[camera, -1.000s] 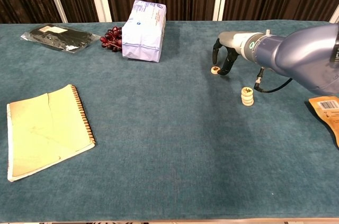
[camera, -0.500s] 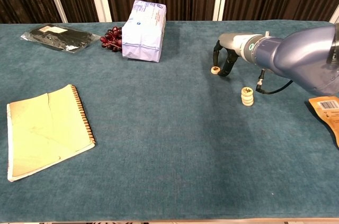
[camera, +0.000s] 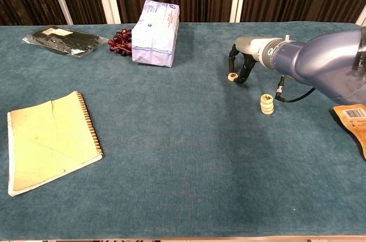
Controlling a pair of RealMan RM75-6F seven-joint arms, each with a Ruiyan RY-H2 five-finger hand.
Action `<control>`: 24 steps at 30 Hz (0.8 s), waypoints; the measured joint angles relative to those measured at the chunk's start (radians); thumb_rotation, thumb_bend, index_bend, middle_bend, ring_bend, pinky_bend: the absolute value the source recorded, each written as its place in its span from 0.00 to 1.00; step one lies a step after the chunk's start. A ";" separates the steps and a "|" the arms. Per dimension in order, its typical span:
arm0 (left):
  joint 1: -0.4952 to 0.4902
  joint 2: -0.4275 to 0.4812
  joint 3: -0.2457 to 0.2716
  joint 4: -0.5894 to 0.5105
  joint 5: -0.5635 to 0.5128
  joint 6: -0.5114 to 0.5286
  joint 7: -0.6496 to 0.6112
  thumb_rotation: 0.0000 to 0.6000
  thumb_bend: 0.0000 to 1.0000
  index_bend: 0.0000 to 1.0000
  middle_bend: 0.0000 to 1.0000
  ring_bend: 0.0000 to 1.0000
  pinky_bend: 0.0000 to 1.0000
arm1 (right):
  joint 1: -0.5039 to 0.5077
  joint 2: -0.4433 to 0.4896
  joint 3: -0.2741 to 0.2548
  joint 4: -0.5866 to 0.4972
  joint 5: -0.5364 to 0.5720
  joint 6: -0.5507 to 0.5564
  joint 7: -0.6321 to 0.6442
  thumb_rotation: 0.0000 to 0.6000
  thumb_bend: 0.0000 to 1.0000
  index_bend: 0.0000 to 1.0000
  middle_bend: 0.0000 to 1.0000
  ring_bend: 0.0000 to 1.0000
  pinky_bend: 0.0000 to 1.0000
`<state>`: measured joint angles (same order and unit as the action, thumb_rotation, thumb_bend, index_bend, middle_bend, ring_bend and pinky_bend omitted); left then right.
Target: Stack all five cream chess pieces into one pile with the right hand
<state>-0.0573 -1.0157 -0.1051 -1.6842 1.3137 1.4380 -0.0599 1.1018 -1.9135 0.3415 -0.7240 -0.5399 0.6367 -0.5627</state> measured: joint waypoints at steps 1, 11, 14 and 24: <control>0.000 0.000 0.000 0.000 0.000 0.000 0.000 1.00 0.48 0.17 0.00 0.00 0.00 | 0.000 0.000 0.000 0.000 0.000 0.000 0.000 1.00 0.41 0.47 0.00 0.00 0.00; 0.001 0.000 0.000 0.003 0.001 0.001 -0.002 1.00 0.48 0.17 0.00 0.00 0.00 | -0.005 0.003 0.004 -0.006 0.000 -0.002 -0.001 1.00 0.41 0.49 0.00 0.00 0.00; 0.001 0.000 0.001 0.002 0.001 -0.001 -0.002 1.00 0.48 0.17 0.00 0.00 0.00 | -0.006 0.004 0.004 -0.007 -0.001 -0.002 -0.002 1.00 0.41 0.49 0.00 0.00 0.00; 0.001 0.000 0.001 0.001 0.001 0.000 -0.001 1.00 0.48 0.17 0.00 0.00 0.00 | -0.010 0.009 0.002 -0.020 0.000 -0.007 -0.005 1.00 0.41 0.49 0.00 0.00 0.00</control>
<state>-0.0565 -1.0156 -0.1044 -1.6831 1.3142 1.4381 -0.0609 1.0917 -1.9044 0.3434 -0.7442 -0.5394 0.6299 -0.5680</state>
